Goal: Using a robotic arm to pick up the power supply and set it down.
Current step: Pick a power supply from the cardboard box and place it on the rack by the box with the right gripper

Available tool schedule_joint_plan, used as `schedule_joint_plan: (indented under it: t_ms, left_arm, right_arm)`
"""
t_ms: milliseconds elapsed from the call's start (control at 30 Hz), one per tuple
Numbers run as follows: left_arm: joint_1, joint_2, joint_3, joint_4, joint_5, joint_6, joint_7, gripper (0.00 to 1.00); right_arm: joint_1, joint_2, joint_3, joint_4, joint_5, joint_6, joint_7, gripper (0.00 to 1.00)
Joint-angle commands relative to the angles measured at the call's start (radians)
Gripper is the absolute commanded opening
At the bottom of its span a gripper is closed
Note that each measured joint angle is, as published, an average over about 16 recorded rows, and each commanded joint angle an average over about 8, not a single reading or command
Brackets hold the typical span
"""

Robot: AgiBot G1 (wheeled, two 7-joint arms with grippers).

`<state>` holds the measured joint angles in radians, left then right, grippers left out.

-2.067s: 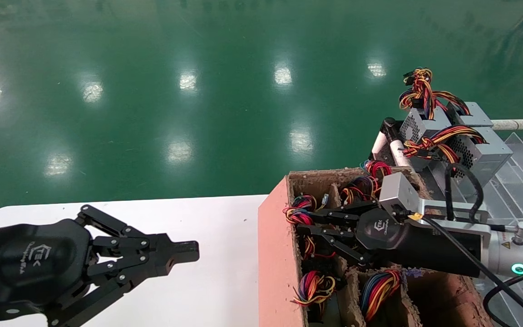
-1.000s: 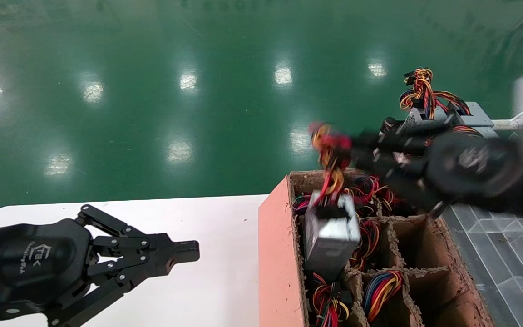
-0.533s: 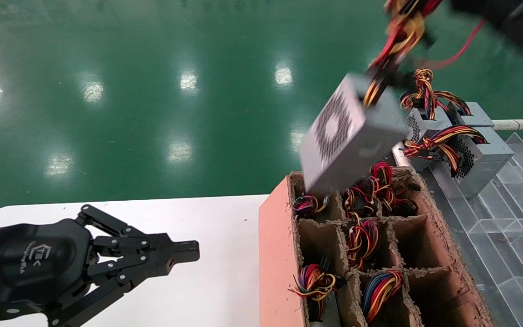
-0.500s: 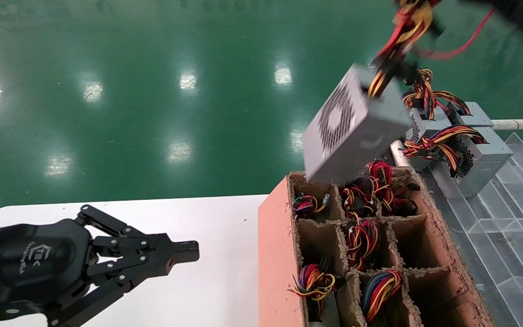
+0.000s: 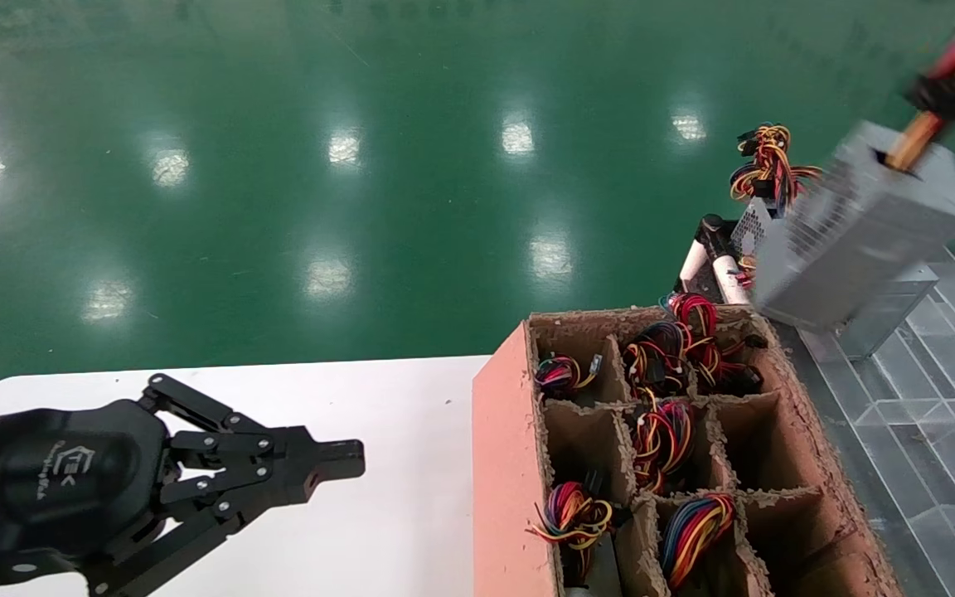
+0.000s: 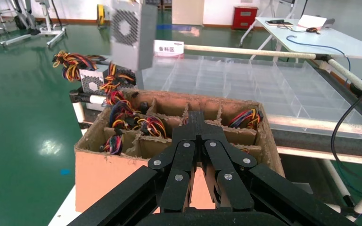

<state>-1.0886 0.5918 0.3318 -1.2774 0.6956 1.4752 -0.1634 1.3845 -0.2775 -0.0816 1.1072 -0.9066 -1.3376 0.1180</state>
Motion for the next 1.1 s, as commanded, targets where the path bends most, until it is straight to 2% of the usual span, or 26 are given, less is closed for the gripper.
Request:
schedule_joint_plan:
  t_ms: [33, 267, 433, 600, 867, 1100]
  left_arm:
    - [0.0, 0.0, 0.0, 0.0, 0.0, 0.0, 0.0, 0.0]
    - [0.0, 0.0, 0.0, 0.0, 0.0, 0.0, 0.0, 0.0]
    - [0.0, 0.0, 0.0, 0.0, 0.0, 0.0, 0.0, 0.0]
    - [0.0, 0.0, 0.0, 0.0, 0.0, 0.0, 0.0, 0.0]
    - [0.0, 0.0, 0.001, 0.0, 0.0, 0.0, 0.0, 0.0]
    - [0.0, 0.0, 0.001, 0.0, -0.001, 0.0, 0.0, 0.0]
  right_arm:
    - [-0.024, 0.033, 0.007, -0.033, -0.001, -0.011, -0.002, 0.0]
    - [-0.131, 0.069, 0.034, -0.206, 0.049, -0.08, -0.062, 0.0]
    - [-0.186, 0.055, 0.04, -0.289, 0.069, -0.117, -0.113, 0.0]
    - [-0.214, 0.027, 0.032, -0.333, 0.063, -0.122, -0.146, 0.0]
    - [-0.193, -0.032, -0.003, -0.399, 0.0, -0.07, -0.182, 0.0]
    - [-0.101, -0.091, -0.043, -0.477, -0.064, -0.049, -0.209, 0.0]
